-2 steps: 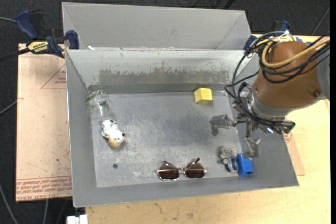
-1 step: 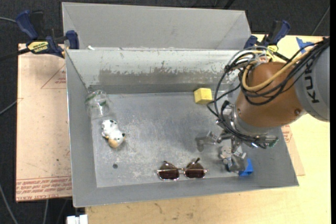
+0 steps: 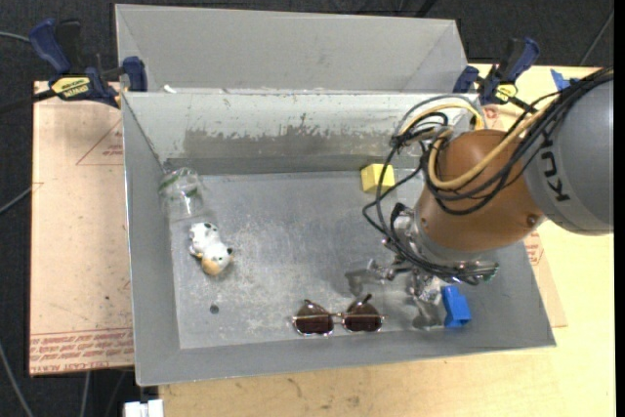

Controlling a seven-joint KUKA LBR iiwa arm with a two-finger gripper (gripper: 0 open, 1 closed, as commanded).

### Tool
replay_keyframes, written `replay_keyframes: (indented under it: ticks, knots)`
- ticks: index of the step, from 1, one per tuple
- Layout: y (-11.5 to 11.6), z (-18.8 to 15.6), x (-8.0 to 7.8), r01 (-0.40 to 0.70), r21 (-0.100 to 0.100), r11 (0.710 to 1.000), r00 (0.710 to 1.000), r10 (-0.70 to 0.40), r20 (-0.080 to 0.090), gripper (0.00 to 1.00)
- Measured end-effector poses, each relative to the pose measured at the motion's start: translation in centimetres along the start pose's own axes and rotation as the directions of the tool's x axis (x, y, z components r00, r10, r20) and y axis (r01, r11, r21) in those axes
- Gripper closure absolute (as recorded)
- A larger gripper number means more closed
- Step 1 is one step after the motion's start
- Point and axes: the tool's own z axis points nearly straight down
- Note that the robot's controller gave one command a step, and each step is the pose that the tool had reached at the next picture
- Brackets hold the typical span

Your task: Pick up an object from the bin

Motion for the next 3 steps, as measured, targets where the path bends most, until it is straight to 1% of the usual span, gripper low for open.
replay_keyframes:
  ticks: [1,2,3]
  knots:
    - [1.6,1.3,-3.9,0.007,0.005,1.000,1.000,-0.007,0.001,0.00]
    - [2.9,2.0,-6.1,0.031,0.010,0.999,0.999,-0.031,0.011,1.00]
    - [2.7,2.0,-5.9,0.033,0.011,0.999,0.999,-0.033,0.011,1.00]
